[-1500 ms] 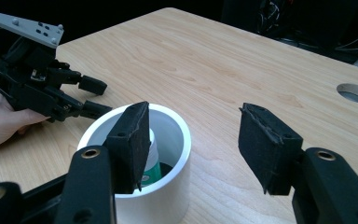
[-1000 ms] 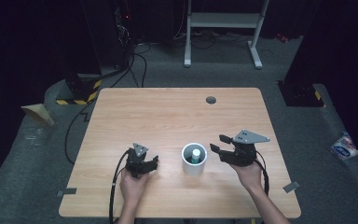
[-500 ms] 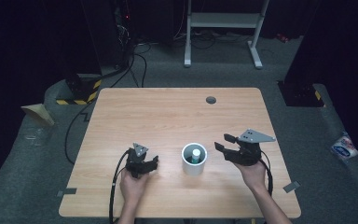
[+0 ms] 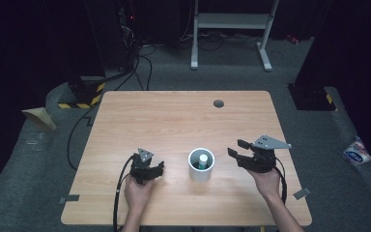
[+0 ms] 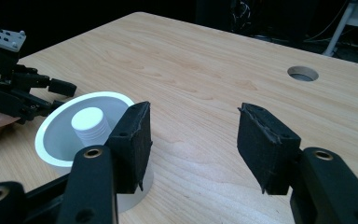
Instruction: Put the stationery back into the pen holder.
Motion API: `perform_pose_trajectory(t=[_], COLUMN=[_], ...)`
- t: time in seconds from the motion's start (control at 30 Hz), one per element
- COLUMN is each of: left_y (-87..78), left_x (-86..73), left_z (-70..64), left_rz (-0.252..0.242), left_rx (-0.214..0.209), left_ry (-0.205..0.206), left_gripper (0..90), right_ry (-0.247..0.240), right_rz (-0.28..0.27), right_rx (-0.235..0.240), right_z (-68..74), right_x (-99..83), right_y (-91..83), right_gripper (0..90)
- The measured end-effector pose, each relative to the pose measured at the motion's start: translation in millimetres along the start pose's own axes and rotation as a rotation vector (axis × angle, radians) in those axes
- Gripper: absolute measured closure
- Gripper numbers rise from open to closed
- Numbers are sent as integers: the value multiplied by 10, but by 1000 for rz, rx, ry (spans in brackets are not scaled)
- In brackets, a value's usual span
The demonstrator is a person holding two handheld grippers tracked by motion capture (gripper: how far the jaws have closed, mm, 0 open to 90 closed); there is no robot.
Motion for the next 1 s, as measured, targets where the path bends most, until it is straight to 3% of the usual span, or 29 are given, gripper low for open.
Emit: perform_pose_trajectory(t=[1.0], left_y=[0], left_x=[0], left_z=[0], left_rz=[0], left_rx=[0], left_ry=[1], left_gripper=[314], right_ry=[42], right_rz=[56], right_rx=[-37], right_z=[-136], right_x=[-314], right_y=[-89], right_gripper=[443])
Point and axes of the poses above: each handheld gripper's, and its own axes: y roughly forward along the jaws, x roughly out of its top, z roughly to its left, the point moved 5 cm from there along y, roughly forward along the jaws, and after that the axes turned 2 degrees about -y, right-handed, at the moved point
